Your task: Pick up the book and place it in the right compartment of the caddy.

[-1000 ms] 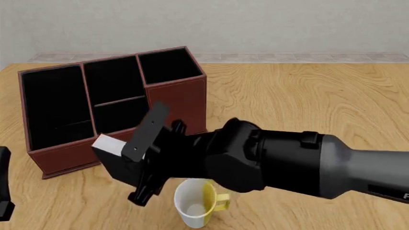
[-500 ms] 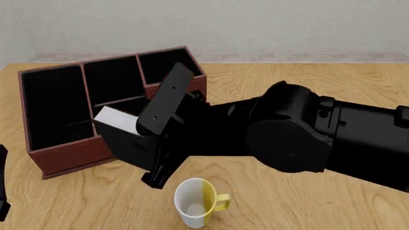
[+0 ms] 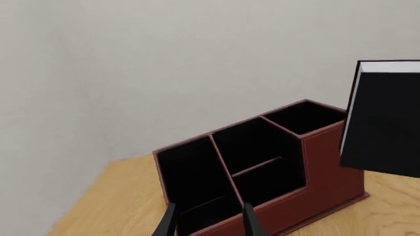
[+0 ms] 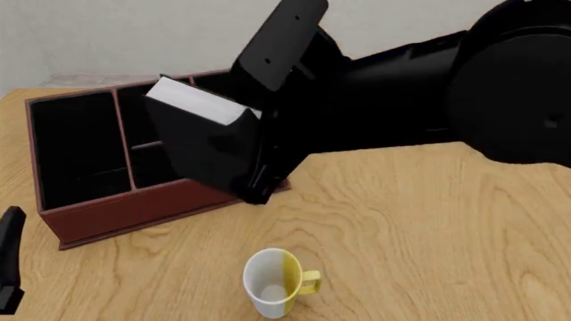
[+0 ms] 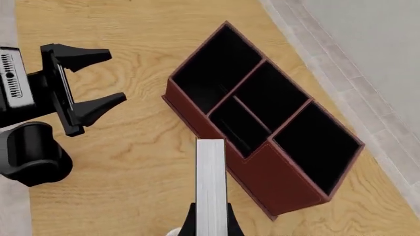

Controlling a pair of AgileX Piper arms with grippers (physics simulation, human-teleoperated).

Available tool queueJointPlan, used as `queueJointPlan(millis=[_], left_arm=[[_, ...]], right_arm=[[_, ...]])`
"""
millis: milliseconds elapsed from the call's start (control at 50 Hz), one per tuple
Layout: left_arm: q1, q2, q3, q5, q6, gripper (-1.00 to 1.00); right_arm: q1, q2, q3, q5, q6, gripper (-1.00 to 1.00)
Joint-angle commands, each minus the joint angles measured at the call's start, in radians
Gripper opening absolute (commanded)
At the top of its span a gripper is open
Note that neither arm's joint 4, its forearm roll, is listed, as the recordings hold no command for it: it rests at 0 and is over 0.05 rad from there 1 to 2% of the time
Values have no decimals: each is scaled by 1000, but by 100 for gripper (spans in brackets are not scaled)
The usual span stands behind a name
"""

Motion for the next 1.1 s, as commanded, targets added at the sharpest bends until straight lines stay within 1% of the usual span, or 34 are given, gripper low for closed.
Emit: queueJointPlan(millis=[20, 80, 100, 140, 160, 180, 200, 220, 320, 420, 440, 520, 540, 560, 580, 600, 640, 780, 860, 1100], left_arm=[[-49, 0, 46, -27, -11, 100], [-61, 0, 59, -37, -16, 100], [-68, 0, 67, -44, -18, 100], [-75, 0, 71, -48, -21, 100], [-78, 0, 72, -49, -20, 100], [-78, 0, 72, -51, -21, 100], [-78, 0, 74, -53, -25, 100], [-78, 0, 78, -57, -26, 100], [-78, 0, 121, -98, -31, 100], [-82, 0, 130, -111, -33, 100], [-82, 0, 129, -110, -34, 100], [-81, 0, 131, -116, -35, 100], [-81, 0, 135, -119, -34, 100], [-80, 0, 138, -122, -34, 100], [-79, 0, 141, -124, -35, 100], [-78, 0, 147, -130, -35, 100], [-78, 0, 156, -138, -36, 100], [-86, 0, 180, -165, -40, 100], [-104, 0, 191, -181, -37, 100], [-104, 0, 223, -205, -31, 100]], right_arm=[[-30, -15, -186, 153, 10, -100], [-35, -8, -250, 206, 12, -100], [-39, 1, -303, 243, 23, -100], [-51, 9, -339, 273, 15, -100], [-55, 16, -367, 294, 25, -100], [-79, 36, -385, 333, 31, -100], [-61, 31, -412, 337, 37, -100], [-69, 32, -424, 346, 31, -100], [-98, 55, -519, 410, 49, -100], [-125, 86, -603, 452, 81, -100], [-129, 96, -626, 465, 79, -100], [-149, 133, -710, 503, 108, -100], [-157, 150, -735, 525, 142, -100], [-163, 155, -743, 526, 121, -100], [-163, 160, -754, 526, 121, -100], [-166, 168, -765, 528, 135, -100], [-178, 187, -792, 532, 143, -100], [-208, 247, -859, 539, 160, -100], [-223, 303, -910, 541, 161, -100], [-243, 424, -1013, 545, 154, -100]])
